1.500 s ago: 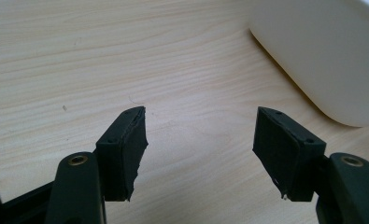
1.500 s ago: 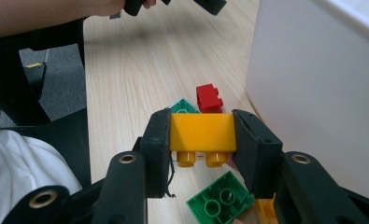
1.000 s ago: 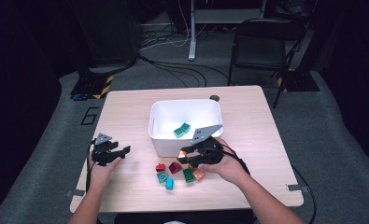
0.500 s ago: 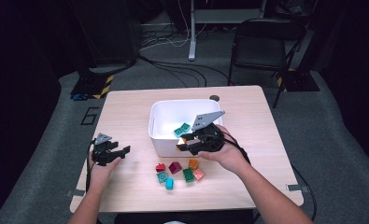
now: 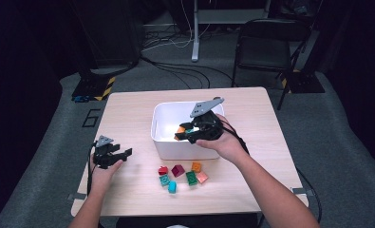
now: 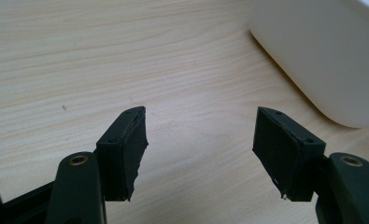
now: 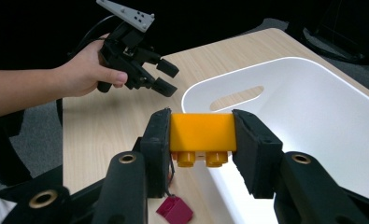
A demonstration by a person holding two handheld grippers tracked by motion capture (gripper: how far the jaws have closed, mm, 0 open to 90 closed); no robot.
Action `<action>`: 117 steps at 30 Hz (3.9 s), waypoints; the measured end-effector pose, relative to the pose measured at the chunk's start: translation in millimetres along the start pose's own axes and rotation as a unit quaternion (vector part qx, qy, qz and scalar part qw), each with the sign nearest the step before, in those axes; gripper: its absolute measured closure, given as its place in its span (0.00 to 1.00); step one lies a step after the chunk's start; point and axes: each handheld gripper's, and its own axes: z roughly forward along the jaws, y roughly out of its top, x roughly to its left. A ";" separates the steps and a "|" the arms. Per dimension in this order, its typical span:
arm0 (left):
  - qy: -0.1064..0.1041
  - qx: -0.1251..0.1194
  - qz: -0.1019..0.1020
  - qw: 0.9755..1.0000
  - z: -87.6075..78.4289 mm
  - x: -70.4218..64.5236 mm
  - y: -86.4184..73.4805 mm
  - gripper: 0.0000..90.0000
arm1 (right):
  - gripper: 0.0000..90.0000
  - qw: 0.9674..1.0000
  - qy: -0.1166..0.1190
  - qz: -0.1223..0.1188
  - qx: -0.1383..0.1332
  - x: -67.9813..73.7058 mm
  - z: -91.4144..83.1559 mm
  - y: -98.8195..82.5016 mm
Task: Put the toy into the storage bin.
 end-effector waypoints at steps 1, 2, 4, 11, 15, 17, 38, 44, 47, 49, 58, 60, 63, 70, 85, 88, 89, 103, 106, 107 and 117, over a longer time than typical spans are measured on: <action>0.000 -0.001 0.000 1.000 0.1 0.0 -0.1 0.38 | 0.65 1.000 -0.001 -0.001 0.000 -1.2 1.1 1.5; 0.000 -0.001 0.000 1.000 0.1 0.1 -0.1 0.38 | 0.65 1.000 -0.005 -0.003 0.000 -2.9 2.7 3.4; 0.000 -0.002 -0.002 1.000 0.0 0.2 0.0 0.38 | 0.65 1.000 -0.008 -0.002 0.001 -6.7 6.0 7.2; -0.001 -0.003 -0.003 1.000 -0.8 1.9 0.0 0.38 | 0.65 1.000 -0.012 0.007 -0.003 -21.4 18.1 14.2; -0.001 -0.002 -0.005 1.000 -1.5 3.3 -0.1 0.38 | 0.65 1.000 -0.016 0.010 -0.001 -30.0 25.5 16.3; -0.001 -0.002 -0.006 1.000 -1.9 3.5 -0.1 0.38 | 0.65 1.000 -0.018 0.012 -0.001 -33.5 28.5 16.9; -0.002 -0.006 -0.006 1.000 0.2 2.7 -0.3 0.38 | 0.65 0.998 -0.052 0.026 0.019 -80.5 74.3 10.7; -0.005 -0.005 -0.006 1.000 -0.4 2.7 -0.2 0.38 | 0.65 0.997 -0.060 0.032 0.031 -89.7 88.4 8.4; -0.005 -0.005 -0.006 1.000 -0.4 2.7 -0.3 0.38 | 0.65 0.997 -0.061 0.037 0.043 -94.1 95.5 4.7; -0.005 -0.005 -0.006 1.000 -0.4 2.8 -0.3 0.38 | 0.65 0.996 -0.062 0.038 0.054 -96.5 100.0 1.7; -0.006 -0.003 -0.006 1.000 -1.3 3.3 -0.1 0.38 | 0.59 0.993 -0.068 0.046 0.082 -96.8 108.7 -2.6; -0.006 -0.004 -0.006 1.000 -1.2 3.0 -0.1 0.38 | 0.58 0.993 -0.072 0.047 0.081 -96.1 107.6 -1.9; -0.006 -0.005 -0.005 1.000 -1.2 2.8 -0.1 0.38 | 0.58 0.993 -0.076 0.044 0.078 -93.5 101.9 0.9; -0.004 -0.004 -0.005 1.000 -1.2 2.9 -0.1 0.38 | 0.55 0.995 -0.077 0.031 0.054 -82.5 81.1 9.6; -0.002 -0.002 -0.004 1.000 -0.9 2.8 -0.2 0.39 | 0.48 0.998 -0.051 0.006 0.021 -38.0 39.5 18.6; -0.002 -0.002 -0.005 1.000 -0.9 2.5 -0.2 0.39 | 0.48 0.999 -0.047 0.002 0.013 -28.8 32.7 17.2; -0.002 0.000 -0.004 1.000 -1.0 2.7 -0.1 0.39 | 0.48 0.999 -0.043 0.000 0.010 -25.0 30.3 15.7; -0.001 -0.001 -0.004 1.000 -0.7 2.3 -0.3 0.39 | 0.49 0.999 -0.030 -0.021 -0.007 8.3 12.7 -7.3; -0.001 -0.001 -0.003 1.000 -0.7 2.2 -0.3 0.39 | 0.49 0.999 -0.030 -0.023 -0.003 11.3 12.7 -14.9; -0.001 -0.001 -0.004 1.000 -0.8 2.3 -0.3 0.39 | 0.49 0.999 -0.031 -0.022 -0.003 12.2 12.9 -17.6; -0.001 0.000 -0.002 1.000 -0.4 1.9 -0.4 0.39 | 0.49 0.999 -0.033 -0.025 0.001 22.4 14.4 -42.2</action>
